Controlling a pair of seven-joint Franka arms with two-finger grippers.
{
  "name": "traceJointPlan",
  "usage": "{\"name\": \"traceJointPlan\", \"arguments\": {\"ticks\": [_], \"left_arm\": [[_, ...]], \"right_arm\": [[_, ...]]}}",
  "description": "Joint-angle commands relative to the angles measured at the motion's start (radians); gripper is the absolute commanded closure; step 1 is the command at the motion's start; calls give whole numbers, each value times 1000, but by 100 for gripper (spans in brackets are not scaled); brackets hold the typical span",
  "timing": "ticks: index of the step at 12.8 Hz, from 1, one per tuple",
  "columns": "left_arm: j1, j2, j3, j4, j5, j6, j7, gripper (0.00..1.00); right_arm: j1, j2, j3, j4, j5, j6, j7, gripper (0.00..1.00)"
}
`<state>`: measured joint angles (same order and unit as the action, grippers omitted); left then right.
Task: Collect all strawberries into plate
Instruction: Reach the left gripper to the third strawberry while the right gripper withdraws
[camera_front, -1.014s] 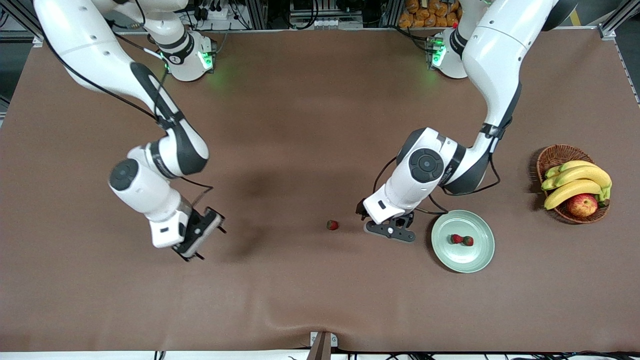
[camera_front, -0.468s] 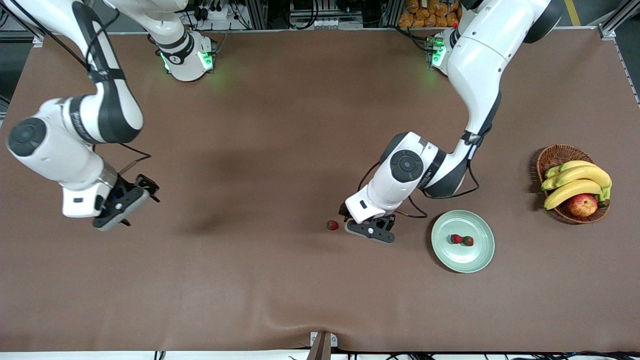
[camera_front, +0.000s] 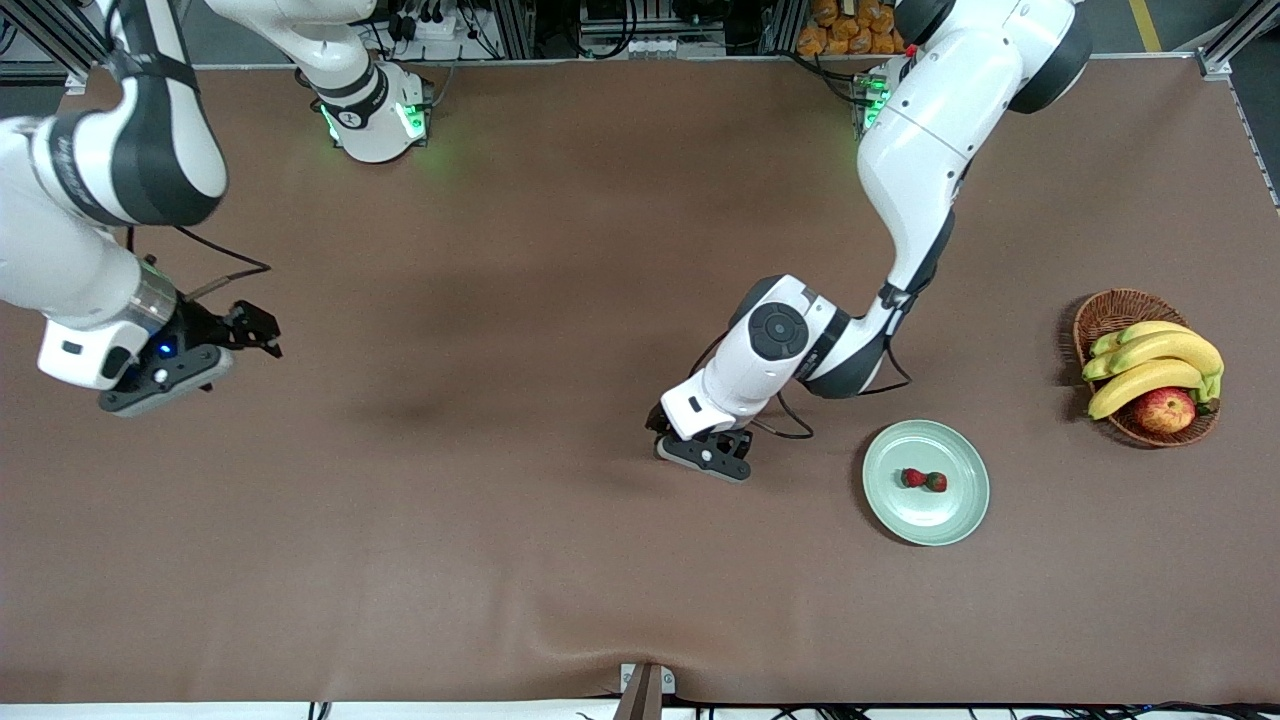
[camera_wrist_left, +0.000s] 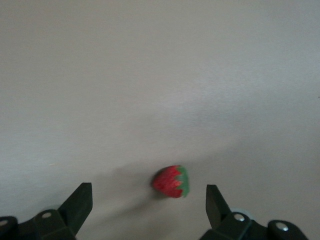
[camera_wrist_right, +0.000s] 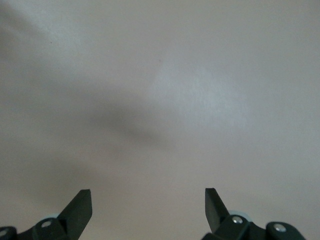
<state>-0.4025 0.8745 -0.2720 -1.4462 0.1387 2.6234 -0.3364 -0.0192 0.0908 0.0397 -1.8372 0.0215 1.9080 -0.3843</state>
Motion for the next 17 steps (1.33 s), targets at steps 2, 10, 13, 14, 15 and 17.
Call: {"name": "traceJointPlan", "arguments": {"ticks": [2,10,13,14,15,17], "left_arm": [[-82,21,78,33,22,64,-27,6],[-164,60,158,29,25,176,-12,32],[-167,60,158,27,27,176,-9,38],[-168,61,158,27,27,176,-9,37],[-168,66,158,27,27,176,-7,37],[-183,70,158,23,28,191,-7,38]], "right_arm": [[16,-2,-21,143,6,-243,217,0],[19,-105,-35,226,12,-506,426,0],[33,-103,-49,259,9,-526,420,0],[36,-105,-63,259,12,-526,420,0],[36,-105,-69,260,12,-526,418,0],[33,-109,-69,272,12,-538,430,0]]}}
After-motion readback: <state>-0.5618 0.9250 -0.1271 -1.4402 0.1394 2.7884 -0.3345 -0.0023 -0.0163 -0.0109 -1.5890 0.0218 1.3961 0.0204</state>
